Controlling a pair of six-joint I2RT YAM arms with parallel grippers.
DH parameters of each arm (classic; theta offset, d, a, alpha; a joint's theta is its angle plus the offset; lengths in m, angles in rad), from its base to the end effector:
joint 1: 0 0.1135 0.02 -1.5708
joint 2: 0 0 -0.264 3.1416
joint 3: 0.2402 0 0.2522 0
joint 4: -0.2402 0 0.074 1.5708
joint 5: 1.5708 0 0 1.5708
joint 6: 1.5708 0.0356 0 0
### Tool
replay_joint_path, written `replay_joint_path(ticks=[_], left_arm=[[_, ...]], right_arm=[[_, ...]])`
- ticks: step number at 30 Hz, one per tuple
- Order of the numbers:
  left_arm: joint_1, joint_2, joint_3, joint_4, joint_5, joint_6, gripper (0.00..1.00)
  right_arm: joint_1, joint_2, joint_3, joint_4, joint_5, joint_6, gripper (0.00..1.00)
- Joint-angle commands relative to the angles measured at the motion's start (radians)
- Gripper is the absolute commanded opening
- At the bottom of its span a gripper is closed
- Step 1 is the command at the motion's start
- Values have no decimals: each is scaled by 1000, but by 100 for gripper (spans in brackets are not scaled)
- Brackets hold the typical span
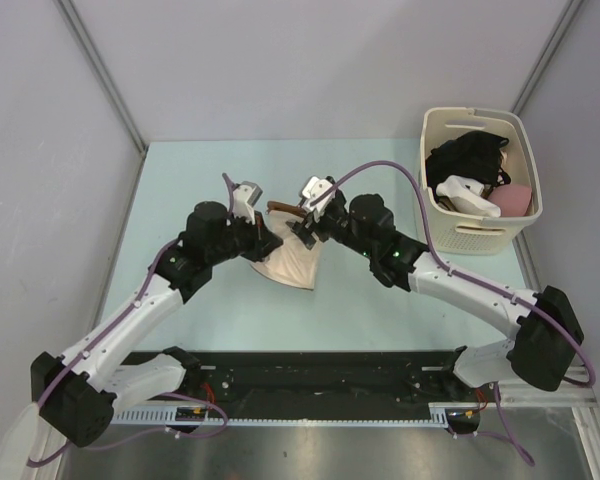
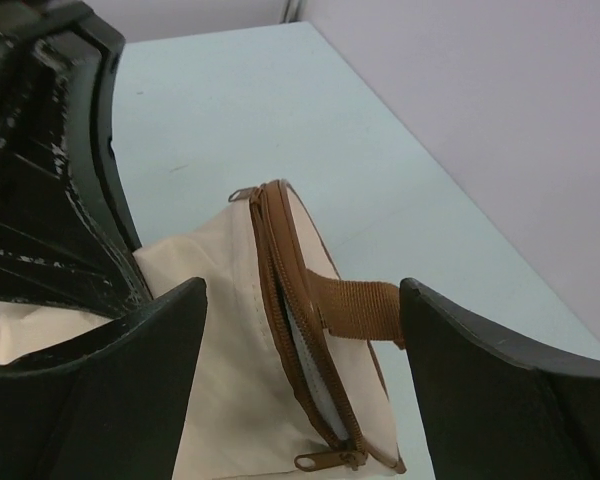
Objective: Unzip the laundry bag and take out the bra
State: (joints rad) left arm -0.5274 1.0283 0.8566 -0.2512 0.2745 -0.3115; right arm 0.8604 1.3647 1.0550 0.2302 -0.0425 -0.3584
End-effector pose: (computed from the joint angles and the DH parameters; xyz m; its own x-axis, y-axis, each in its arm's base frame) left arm 0.1974 -0.1261 0.3124 -0.5515 -0.0202 -0.8339 0.5558 0.7366 -0.3854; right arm 0.2120 0.2487 0.3457 0.2269 -0.2737 -0.9347 -0.7533 0.5590 -0.3465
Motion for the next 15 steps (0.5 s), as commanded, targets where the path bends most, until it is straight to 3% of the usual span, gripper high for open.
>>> replay_joint_path(ticks=[1, 4, 7, 13, 14, 15], left_arm=[[-6, -33, 16, 44, 6, 22, 1], [-9, -33, 22, 44, 9, 20, 0], [-14, -31, 36, 27, 6, 23, 1], [-19, -48, 44, 9, -8, 25, 0], [-19, -50, 45, 7, -11, 25, 0], [-19, -50, 48, 1, -11, 28, 0]], right_arm=[[-23, 13, 39, -23, -77, 49, 81], [-26, 28, 37, -26, -106, 52, 79], [-27, 40, 37, -17, -112, 55, 67], [-32, 54, 37, 1, -163, 47, 23], [-37, 54, 37, 1, -198, 44, 4], [-41, 53, 37, 1, -213, 42, 0]])
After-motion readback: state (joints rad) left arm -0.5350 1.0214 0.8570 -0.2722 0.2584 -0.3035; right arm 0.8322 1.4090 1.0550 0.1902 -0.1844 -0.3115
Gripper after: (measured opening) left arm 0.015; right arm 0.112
